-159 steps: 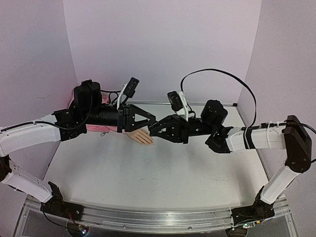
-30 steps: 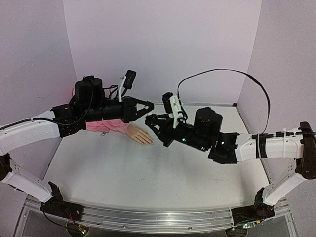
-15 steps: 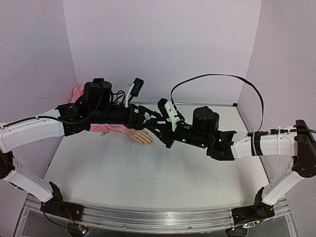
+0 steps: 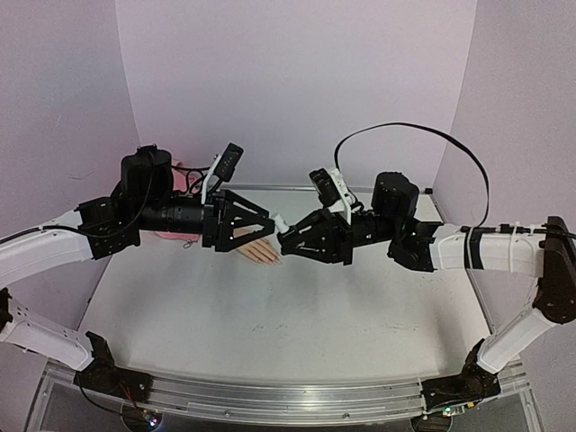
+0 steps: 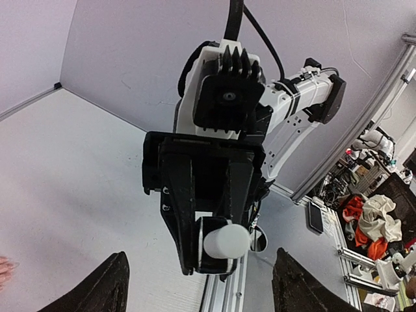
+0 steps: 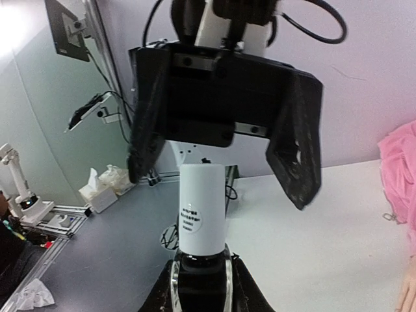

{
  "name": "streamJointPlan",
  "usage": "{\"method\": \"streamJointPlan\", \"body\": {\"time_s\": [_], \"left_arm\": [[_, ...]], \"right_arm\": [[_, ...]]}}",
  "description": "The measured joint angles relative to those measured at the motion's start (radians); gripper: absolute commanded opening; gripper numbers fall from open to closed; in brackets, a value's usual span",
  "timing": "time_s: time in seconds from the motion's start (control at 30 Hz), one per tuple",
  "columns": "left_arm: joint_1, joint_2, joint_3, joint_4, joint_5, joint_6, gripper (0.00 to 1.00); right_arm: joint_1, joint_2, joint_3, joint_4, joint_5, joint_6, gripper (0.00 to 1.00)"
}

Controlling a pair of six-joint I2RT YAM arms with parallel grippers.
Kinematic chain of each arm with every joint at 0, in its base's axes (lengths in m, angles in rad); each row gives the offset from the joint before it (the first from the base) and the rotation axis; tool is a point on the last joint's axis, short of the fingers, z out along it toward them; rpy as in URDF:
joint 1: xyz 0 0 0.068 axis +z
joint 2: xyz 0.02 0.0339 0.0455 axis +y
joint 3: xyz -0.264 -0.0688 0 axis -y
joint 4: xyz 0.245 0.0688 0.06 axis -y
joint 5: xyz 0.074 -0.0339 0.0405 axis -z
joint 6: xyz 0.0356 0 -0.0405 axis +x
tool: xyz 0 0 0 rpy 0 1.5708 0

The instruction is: Paint the nails

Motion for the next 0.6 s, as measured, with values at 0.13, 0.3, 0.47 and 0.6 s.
{"method": "streamJointPlan", "body": {"time_s": [0.13, 0.3, 0.47, 0.6], "left_arm": [[0.002, 0.028, 0.006, 0.019, 0.062, -0.002, 0.67], [0.002, 0.060, 0.013, 0.029, 0.118, -0.003, 0.67], [0.002, 0.061, 0.020, 0.037, 0.148, -0.003, 0.70], [0.002, 0.061, 0.032, 0.050, 0.148, -0.003, 0.59]], "right_arm": [[0.005, 0.000, 0.023, 0.038, -0.064, 0.047, 0.00], [0.005, 0.010, 0.038, 0.058, -0.084, 0.071, 0.00], [0.005, 0.025, 0.038, 0.059, -0.086, 0.077, 0.00], [0.005, 0.039, 0.038, 0.058, -0.087, 0.079, 0.00]]}}
